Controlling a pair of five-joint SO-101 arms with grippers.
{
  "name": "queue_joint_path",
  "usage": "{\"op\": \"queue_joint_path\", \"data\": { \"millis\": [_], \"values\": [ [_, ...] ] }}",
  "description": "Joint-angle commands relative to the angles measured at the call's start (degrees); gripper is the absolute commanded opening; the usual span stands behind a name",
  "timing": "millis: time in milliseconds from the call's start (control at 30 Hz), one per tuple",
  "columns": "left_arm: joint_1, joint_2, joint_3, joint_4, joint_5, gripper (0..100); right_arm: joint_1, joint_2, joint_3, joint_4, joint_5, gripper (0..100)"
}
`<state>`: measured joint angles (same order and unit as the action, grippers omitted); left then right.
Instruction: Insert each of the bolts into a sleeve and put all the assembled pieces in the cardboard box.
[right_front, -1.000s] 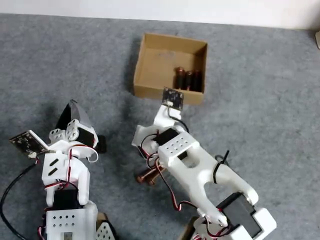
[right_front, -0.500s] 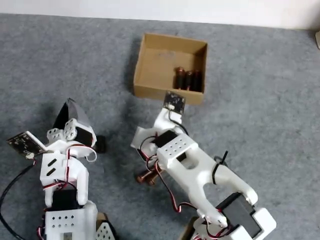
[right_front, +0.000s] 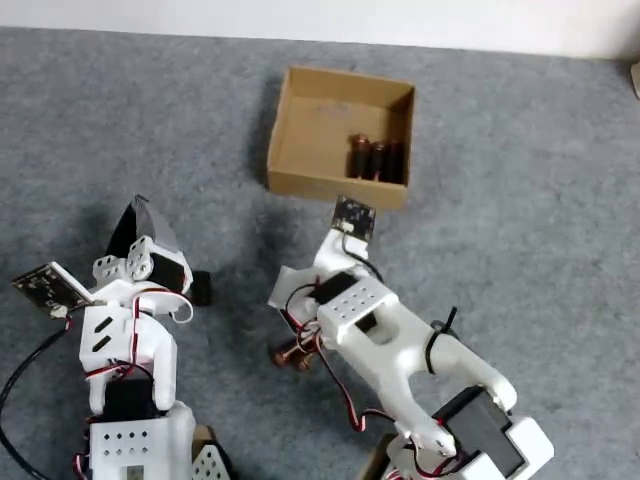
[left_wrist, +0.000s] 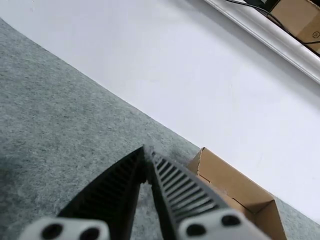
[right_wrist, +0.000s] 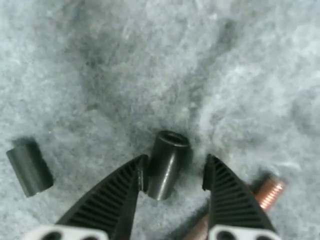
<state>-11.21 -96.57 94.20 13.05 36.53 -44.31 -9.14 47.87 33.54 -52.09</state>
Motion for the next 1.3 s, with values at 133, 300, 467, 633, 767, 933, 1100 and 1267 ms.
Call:
{"op": "queue_joint_path", "data": {
  "millis": [133,300,467,633,767,933,1100,1267],
  "values": [
    [-0.1,0.4,-3.2,-0.9,0.4,1,-0.4,-1.9,4.8,-9.7,-0.3,16.6],
    [-0.1,0.4,-3.2,-0.9,0.4,1,-0.4,-1.9,5.0,-10.0,-0.2,16.6],
    [-0.1,0.4,-3.2,-0.9,0.4,1,-0.5,-1.9,4.9,-9.9,3.2,5.0],
    [-0.1,0.4,-3.2,-0.9,0.4,1,-0.6,-1.9,5.2,-9.8,7.6,1.2],
    [-0.1,0.4,-3.2,-0.9,0.4,1,-0.2,-1.9,5.5,-9.5,7.8,1.2],
    [-0.1,0.4,-3.2,-0.9,0.4,1,0.0,-2.7,7.5,-9.5,7.9,0.3],
    [-0.1,0.4,-3.2,-0.9,0.4,1,2.2,-3.6,7.6,-9.5,7.9,0.3],
    [-0.1,0.4,-3.2,-0.9,0.4,1,4.6,-15.4,8.2,-9.3,13.0,0.3]
  ]
}}
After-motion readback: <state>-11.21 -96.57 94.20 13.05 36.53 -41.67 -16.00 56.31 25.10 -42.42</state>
